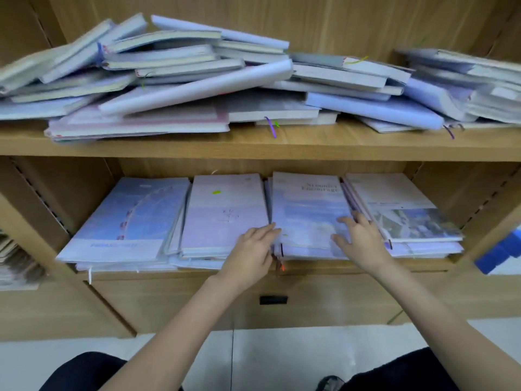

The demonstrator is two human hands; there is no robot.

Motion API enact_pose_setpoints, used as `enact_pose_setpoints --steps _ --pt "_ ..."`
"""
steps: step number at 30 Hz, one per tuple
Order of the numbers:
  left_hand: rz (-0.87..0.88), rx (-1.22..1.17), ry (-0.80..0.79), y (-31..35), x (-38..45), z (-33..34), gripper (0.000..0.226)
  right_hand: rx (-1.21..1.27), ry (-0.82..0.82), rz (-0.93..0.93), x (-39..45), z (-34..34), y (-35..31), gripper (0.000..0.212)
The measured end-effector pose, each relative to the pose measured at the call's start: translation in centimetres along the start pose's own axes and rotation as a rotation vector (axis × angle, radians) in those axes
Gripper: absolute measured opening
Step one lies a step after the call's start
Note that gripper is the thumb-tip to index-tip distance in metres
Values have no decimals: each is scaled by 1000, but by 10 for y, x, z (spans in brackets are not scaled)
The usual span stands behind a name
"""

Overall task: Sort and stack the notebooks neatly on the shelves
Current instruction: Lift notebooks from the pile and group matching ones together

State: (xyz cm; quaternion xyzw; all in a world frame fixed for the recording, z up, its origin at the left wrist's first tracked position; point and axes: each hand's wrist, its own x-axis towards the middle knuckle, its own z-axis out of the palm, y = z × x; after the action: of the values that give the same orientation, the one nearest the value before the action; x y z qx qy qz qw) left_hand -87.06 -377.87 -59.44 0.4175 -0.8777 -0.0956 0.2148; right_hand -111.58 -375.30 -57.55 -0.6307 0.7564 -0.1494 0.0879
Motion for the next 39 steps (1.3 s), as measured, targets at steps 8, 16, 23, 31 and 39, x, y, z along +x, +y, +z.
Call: enact_pose_setpoints --steps 8,16,23,31,39 --pt "161 261 846 -14 -44 -145 37 474 563 -748 -46 -90 -133 33" --pt "123 477 717 -46 -35 -237 32 1199 31 -176 -25 -104 -229 34" --pt "280 343 408 -46 2 -264 40 1613 79 -6 -18 -97 -280 22" --pt "186 231 460 -56 -1 -271 37 1748 162 46 -14 -103 -298 31" --pt "68 171 208 -75 -2 -293 42 1680 109 -64 -21 -125 -272 25"
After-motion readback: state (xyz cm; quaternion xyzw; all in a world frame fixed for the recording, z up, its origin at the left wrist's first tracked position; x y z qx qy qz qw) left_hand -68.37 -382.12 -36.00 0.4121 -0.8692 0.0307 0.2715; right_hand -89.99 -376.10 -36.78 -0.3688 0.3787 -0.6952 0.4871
